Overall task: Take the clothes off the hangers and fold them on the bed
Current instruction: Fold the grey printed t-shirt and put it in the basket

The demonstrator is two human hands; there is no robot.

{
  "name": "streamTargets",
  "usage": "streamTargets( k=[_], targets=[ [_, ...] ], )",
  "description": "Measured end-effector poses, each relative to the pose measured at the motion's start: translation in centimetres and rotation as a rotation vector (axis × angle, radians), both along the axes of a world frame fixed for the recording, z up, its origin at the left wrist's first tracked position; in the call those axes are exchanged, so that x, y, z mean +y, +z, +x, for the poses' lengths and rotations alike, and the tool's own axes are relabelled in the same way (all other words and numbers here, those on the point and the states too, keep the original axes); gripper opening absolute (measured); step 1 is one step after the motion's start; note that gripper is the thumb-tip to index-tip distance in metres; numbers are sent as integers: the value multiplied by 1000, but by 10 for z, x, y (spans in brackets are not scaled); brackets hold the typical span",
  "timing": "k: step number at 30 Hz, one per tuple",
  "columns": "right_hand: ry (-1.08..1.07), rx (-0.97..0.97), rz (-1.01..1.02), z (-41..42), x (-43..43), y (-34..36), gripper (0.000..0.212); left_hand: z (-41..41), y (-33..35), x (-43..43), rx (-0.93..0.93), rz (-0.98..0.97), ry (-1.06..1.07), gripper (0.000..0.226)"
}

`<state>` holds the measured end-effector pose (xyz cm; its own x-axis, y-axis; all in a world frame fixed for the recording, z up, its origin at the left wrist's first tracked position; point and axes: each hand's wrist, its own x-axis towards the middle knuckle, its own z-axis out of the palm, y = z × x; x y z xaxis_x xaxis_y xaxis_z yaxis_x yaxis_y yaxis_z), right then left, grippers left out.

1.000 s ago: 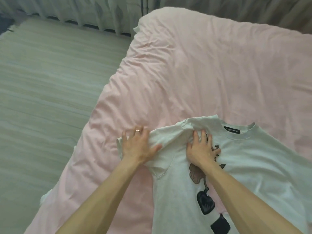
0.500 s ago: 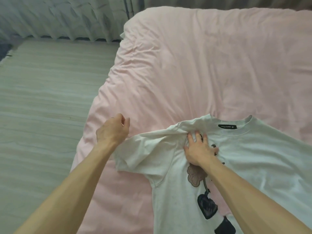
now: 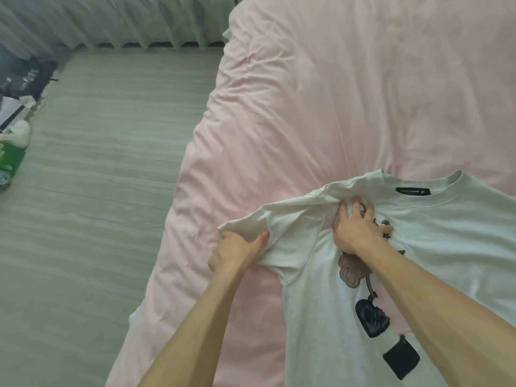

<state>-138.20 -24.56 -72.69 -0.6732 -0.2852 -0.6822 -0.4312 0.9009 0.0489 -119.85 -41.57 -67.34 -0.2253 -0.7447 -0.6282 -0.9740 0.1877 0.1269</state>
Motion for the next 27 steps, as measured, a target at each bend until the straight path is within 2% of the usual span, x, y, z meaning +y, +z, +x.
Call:
streamTargets(
  k=[1, 2, 5, 6, 9, 12, 15, 17, 20, 21, 25, 27],
  targets=[
    [1, -2, 4, 2, -2, -1, 69, 2, -2, -2, 35, 12, 64, 110],
    [-1, 2, 9, 2, -1, -1, 69, 1, -2, -2, 85, 4, 102, 101],
    [9, 11, 4, 3, -1, -2, 68, 4, -6, -4, 263, -113, 154, 43],
    [13, 13, 2, 3, -2, -2, 68, 6, -5, -5, 325, -156, 164, 33],
    [13, 9, 4, 4, -2, -2, 68, 6, 6, -9, 564, -231, 270, 34],
    [18, 10, -1, 5, -2, -3, 69, -5, 27, -33, 634, -242, 270, 30],
    [21, 20, -1, 5, -3, -2, 67, -33, 34, -73, 720, 24, 513, 20],
    [27, 27, -3, 5, -3, -3, 67, -43, 24, -90, 659, 122, 609, 16],
    [28, 25, -6, 5, -1, -4, 67, -39, 2, -92, 444, 15, 432, 38],
    [24, 28, -10, 4, -2, -3, 68, -36, -4, -88, 432, -14, 405, 41],
    [45, 167, -65, -3, -9, 17, 56, -25, -9, -61, 613, -74, 511, 43],
    [19, 312, -250, -6, -16, 23, 48, -9, -12, -44, 690, -111, 647, 33]
  ],
)
